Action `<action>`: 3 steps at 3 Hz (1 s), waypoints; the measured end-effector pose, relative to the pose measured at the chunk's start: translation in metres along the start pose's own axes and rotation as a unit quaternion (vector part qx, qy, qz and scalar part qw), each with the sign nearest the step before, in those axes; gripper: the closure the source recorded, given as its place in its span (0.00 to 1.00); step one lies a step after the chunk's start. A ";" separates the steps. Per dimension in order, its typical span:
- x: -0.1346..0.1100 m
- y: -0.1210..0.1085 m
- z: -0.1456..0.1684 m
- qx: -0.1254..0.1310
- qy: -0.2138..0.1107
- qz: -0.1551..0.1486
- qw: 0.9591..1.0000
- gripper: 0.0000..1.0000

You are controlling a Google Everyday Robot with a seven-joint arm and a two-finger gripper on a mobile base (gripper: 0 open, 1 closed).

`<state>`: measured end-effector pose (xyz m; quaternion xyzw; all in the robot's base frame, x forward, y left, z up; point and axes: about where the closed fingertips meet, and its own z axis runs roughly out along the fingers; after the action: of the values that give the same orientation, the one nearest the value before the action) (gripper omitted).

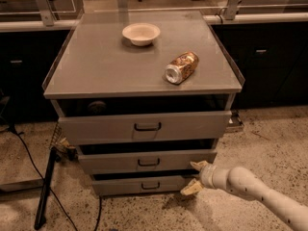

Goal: Close middle drawer

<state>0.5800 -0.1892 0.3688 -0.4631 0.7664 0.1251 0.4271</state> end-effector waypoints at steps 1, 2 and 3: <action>0.000 0.000 0.000 0.000 0.000 0.000 1.000 0.00; 0.002 0.004 -0.003 0.000 0.000 0.000 1.000 0.00; 0.000 0.002 -0.008 0.000 -0.002 0.000 1.000 0.00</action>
Offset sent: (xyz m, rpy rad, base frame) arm -0.0044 0.0095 -0.0007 0.0548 0.0632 0.0827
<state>0.5740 -0.1928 0.3726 -0.4627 0.7657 0.1260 0.4287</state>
